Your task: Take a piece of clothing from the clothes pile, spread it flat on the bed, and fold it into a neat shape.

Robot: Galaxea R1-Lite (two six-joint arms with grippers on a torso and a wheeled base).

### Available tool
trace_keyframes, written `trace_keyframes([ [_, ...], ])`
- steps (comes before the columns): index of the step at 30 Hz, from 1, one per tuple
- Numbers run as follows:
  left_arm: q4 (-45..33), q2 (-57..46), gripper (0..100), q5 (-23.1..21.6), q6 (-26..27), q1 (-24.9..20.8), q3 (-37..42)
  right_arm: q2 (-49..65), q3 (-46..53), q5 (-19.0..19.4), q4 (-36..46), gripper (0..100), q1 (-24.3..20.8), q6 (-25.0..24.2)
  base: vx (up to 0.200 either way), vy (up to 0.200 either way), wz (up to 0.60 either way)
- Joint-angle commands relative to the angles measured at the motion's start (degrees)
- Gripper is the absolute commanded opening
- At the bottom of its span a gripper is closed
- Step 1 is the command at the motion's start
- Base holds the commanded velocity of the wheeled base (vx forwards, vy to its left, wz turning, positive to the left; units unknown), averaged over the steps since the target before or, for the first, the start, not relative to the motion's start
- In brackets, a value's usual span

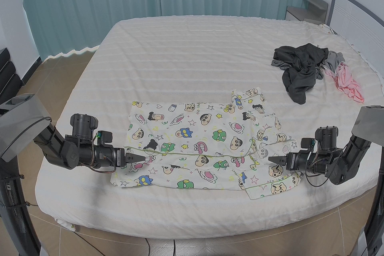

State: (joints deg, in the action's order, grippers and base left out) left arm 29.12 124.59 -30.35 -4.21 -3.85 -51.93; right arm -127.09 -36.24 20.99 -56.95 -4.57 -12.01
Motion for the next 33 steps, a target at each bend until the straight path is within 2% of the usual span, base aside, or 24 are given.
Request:
trace_keyframes([
  [1, 0.06, 1.8, 100, -0.06, -0.01, 0.07, -1.07, -0.97, -0.5, 0.01, 0.26, 100, 0.26, 0.41, 0.0, 0.0, 0.0],
  [15, -0.3, -0.13, 100, 0.12, 0.69, 3.68, -1.77, -1.85, -0.06, 0.01, 0.35, 100, 0.26, 1.72, 0.0, 0.0, 0.0],
  [23, -0.38, 1.89, 100, 0.12, 3.41, 3.59, -1.51, -2.29, 0.03, 0.1, 0.35, 100, 0.44, 1.72, 0.0, 0.0, 0.0],
  [33, -3.28, 3.03, 100, -0.41, 3.5, 2.97, -1.68, -3.08, -0.32, 0.1, 0.35, 100, 0.35, 1.72, 0.0, 0.0, 0.0],
])
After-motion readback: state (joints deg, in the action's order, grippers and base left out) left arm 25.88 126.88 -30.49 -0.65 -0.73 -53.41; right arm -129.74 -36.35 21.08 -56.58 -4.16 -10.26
